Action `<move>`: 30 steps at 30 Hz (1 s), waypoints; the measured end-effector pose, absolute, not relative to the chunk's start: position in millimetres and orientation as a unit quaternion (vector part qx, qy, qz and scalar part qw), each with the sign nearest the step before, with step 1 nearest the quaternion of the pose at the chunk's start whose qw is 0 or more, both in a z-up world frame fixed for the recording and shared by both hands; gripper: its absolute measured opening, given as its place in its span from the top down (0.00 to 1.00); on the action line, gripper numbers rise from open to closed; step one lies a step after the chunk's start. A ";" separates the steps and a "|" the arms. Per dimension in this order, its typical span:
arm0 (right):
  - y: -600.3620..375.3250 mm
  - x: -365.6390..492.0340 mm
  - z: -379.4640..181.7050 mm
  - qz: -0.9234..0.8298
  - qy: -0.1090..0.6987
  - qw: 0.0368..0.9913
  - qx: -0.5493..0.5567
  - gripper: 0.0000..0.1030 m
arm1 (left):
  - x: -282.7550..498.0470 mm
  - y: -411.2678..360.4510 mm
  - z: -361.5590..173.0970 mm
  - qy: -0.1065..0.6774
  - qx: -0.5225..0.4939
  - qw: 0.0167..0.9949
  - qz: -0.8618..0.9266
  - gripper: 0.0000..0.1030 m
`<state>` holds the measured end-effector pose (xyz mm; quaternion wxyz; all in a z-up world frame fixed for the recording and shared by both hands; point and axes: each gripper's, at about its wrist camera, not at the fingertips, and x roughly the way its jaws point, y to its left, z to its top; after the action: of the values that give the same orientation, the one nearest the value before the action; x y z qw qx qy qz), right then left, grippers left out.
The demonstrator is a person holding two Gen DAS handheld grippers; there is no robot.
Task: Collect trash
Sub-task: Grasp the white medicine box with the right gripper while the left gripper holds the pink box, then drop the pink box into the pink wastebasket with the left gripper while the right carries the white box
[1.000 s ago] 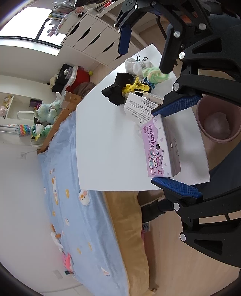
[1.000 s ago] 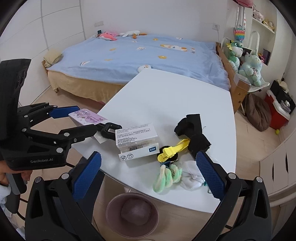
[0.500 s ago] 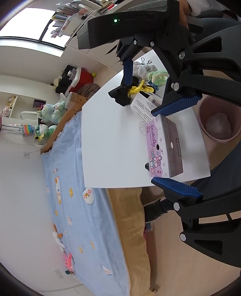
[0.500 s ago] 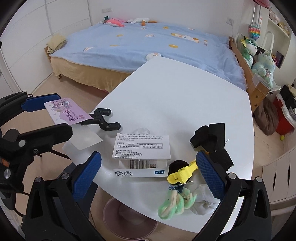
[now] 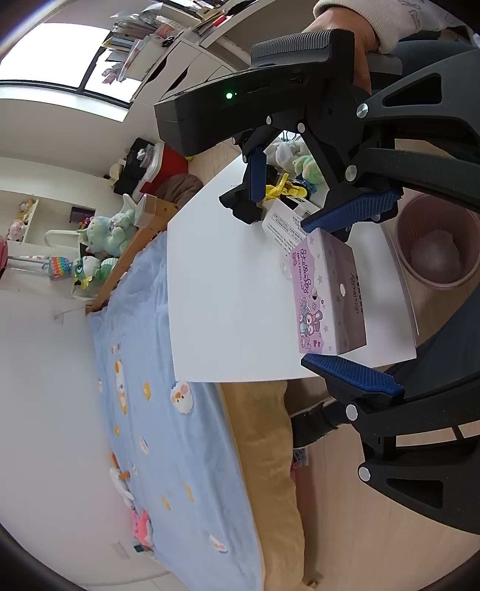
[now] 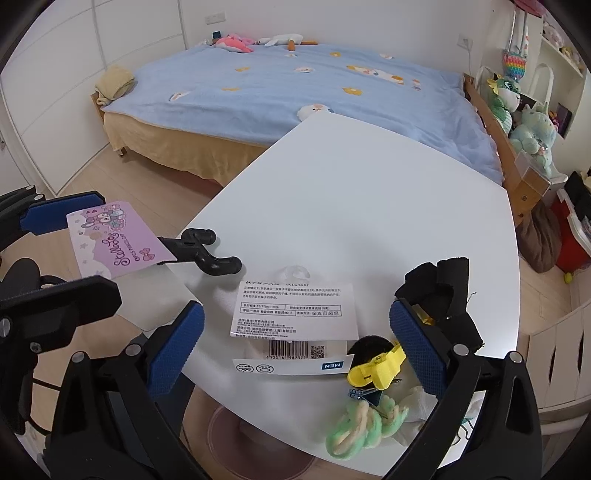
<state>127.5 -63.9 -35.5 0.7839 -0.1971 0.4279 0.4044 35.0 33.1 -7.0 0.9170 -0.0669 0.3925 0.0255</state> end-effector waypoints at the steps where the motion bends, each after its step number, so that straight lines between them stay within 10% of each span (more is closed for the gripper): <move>1: -63.3 128.2 -36.9 0.404 0.431 0.782 -0.201 0.22 | 35.5 32.5 -7.1 0.393 -0.067 0.917 0.025 0.37; 6: -63.0 129.1 -39.4 0.401 0.433 0.781 -0.204 0.37 | 36.5 29.9 -7.5 0.393 -0.065 0.917 0.021 0.37; 30: -132.4 123.7 46.8 0.375 0.351 0.850 -0.113 0.38 | 46.3 4.5 11.0 0.375 -0.041 0.926 -0.011 0.37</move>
<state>123.7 -132.4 46.8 0.8504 -0.1126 0.3514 0.3751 46.3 4.5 11.0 0.9262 -0.0411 0.3745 -0.0114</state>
